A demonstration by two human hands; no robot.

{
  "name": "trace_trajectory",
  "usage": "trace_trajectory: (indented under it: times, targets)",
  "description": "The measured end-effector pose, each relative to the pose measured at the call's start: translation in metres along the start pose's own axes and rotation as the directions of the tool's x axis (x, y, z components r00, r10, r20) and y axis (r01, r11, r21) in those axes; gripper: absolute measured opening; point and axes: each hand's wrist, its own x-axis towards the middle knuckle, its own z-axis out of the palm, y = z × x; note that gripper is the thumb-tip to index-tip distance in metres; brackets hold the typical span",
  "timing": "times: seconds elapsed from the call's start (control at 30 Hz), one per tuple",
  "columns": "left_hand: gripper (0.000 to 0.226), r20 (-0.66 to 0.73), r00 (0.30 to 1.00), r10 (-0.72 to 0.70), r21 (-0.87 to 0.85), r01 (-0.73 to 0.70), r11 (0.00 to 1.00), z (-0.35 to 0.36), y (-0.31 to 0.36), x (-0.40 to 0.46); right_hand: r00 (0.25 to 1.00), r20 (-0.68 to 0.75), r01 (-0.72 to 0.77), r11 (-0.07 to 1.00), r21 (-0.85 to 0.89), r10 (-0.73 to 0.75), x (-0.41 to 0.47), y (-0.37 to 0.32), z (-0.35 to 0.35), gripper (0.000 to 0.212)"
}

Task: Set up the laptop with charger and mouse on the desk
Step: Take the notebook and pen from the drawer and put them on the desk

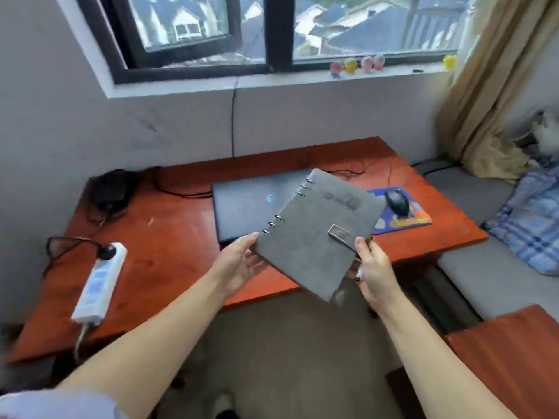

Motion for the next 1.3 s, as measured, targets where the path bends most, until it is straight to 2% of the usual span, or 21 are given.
trace_trajectory:
  times: [0.13, 0.23, 0.4, 0.5, 0.7, 0.83, 0.97, 1.13, 1.23, 1.3]
  targets:
    - [0.017, -0.18, 0.979, 0.096, 0.257, -0.047, 0.965, -0.085, 0.05, -0.009, 0.971, 0.212, -0.077, 0.985, -0.155, 0.11, 0.03, 0.014, 0.097, 0.018]
    - [0.015, -0.208, 0.976, 0.067, 0.366, 0.014, 0.931, -0.133, 0.064, -0.008, 0.946, 0.292, -0.037, 0.94, -0.339, 0.142, 0.045, 0.037, 0.165, 0.018]
    - [0.027, -0.389, 0.912, 0.13, 0.448, 0.064, 0.892, -0.208, 0.057, 0.006, 0.958, 0.271, 0.067, 0.854, -0.516, 0.089, 0.063, 0.084, 0.248, 0.014]
    - [0.032, -0.465, 0.879, 0.105, 0.434, 0.123, 0.893, -0.245, 0.048, 0.021, 0.951, 0.27, 0.069, 0.742, -0.667, 0.154, 0.076, 0.118, 0.281, 0.031]
    - [0.041, -0.558, 0.826, 0.081, 0.477, 0.24, 0.846, -0.279, 0.03, 0.052, 0.946, 0.267, 0.151, 0.479, -0.865, 0.184, 0.094, 0.161, 0.302, 0.049]
    - [0.044, -0.575, 0.815, 0.075, 0.537, 0.307, 0.785, -0.281, 0.029, 0.065, 0.932, 0.291, 0.179, 0.421, -0.889, 0.218, 0.098, 0.172, 0.298, 0.054]
    - [0.044, -0.591, 0.802, 0.091, 0.634, 0.391, 0.667, -0.277, 0.03, 0.071, 0.925, 0.287, 0.216, 0.279, -0.936, 0.249, 0.111, 0.178, 0.294, 0.057]
    - [0.042, -0.623, 0.778, 0.087, 0.705, 0.51, 0.493, -0.272, 0.032, 0.072, 0.876, 0.34, 0.33, 0.091, -0.94, 0.341, 0.117, 0.169, 0.296, 0.057]
    - [0.045, -0.604, 0.794, 0.072, 0.703, 0.488, 0.517, -0.274, 0.033, 0.073, 0.901, 0.388, 0.396, -0.002, -0.918, 0.193, 0.117, 0.153, 0.301, 0.054]
    - [0.049, -0.585, 0.807, 0.077, 0.699, 0.454, 0.552, -0.276, 0.031, 0.071, 0.896, 0.42, 0.423, 0.018, -0.906, 0.145, 0.111, 0.142, 0.31, 0.054]
